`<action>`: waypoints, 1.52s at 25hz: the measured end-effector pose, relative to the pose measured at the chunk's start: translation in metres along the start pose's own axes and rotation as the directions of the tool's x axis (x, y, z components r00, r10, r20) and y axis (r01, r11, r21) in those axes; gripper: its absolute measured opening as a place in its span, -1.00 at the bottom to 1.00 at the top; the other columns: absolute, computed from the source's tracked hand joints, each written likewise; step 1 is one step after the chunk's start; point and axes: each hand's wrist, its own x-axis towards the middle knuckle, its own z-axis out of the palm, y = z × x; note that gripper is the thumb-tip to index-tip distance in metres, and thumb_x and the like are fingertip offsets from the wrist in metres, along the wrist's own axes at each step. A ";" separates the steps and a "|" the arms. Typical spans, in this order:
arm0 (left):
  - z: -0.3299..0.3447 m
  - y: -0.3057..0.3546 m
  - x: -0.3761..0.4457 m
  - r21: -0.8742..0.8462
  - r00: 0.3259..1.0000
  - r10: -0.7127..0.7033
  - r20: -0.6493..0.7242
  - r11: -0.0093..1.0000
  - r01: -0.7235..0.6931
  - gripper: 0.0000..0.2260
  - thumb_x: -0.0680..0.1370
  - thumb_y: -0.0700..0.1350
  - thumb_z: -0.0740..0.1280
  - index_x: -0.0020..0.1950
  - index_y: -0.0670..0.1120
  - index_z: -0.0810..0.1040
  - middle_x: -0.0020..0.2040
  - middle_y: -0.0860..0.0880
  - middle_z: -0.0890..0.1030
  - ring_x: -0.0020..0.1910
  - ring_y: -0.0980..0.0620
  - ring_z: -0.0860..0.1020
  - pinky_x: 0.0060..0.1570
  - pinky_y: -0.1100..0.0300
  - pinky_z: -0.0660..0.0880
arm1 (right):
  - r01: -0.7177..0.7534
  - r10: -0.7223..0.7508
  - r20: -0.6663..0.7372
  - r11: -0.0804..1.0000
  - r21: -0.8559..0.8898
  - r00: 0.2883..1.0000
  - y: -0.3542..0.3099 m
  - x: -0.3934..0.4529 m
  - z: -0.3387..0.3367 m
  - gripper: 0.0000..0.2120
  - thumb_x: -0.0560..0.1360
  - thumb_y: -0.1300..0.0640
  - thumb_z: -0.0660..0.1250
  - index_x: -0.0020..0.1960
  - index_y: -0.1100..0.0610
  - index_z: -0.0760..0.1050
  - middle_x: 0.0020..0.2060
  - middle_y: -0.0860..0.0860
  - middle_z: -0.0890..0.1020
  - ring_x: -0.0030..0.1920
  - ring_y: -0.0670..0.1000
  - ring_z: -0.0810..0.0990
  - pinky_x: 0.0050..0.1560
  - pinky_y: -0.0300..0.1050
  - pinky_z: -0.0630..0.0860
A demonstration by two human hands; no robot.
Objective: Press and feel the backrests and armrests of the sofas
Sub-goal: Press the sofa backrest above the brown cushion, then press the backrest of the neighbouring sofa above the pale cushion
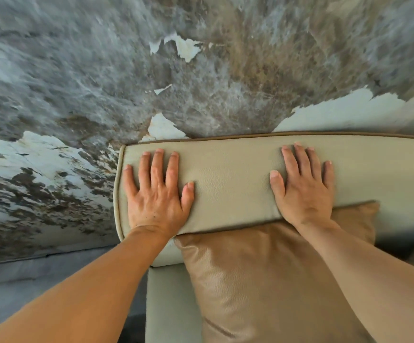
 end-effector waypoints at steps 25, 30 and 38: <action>-0.223 -0.111 -0.245 0.152 0.975 0.063 0.215 0.984 -0.097 -0.40 0.56 0.24 -0.23 0.57 0.08 -0.18 0.60 0.00 -0.12 0.55 -0.08 -0.21 0.45 -0.15 -0.35 | 0.021 -0.096 0.356 0.978 0.208 0.929 -0.120 -0.270 -0.199 -0.36 0.57 -0.31 -0.20 0.57 -0.08 -0.19 0.58 -0.03 -0.19 0.55 0.05 -0.22 0.46 0.19 -0.30; -0.279 -0.153 -0.305 0.172 0.983 -0.007 0.184 0.985 -0.025 -0.40 0.57 0.23 -0.18 0.57 0.07 -0.16 0.60 -0.02 -0.10 0.56 -0.07 -0.20 0.45 -0.13 -0.36 | 0.084 -0.172 0.349 0.964 0.253 0.921 -0.160 -0.316 -0.234 -0.33 0.53 -0.35 -0.24 0.56 -0.12 -0.23 0.57 -0.06 -0.24 0.54 0.01 -0.27 0.47 0.19 -0.29; -0.349 -0.251 -0.360 0.317 0.975 -0.149 0.167 0.944 0.091 -0.42 0.59 0.21 -0.12 0.58 0.05 -0.12 0.60 -0.04 -0.08 0.56 -0.08 -0.17 0.48 -0.12 -0.29 | 0.155 -0.264 0.296 0.926 0.343 0.918 -0.242 -0.358 -0.241 -0.29 0.48 -0.39 -0.30 0.55 -0.14 -0.22 0.58 -0.08 -0.17 0.55 0.01 -0.20 0.47 0.20 -0.24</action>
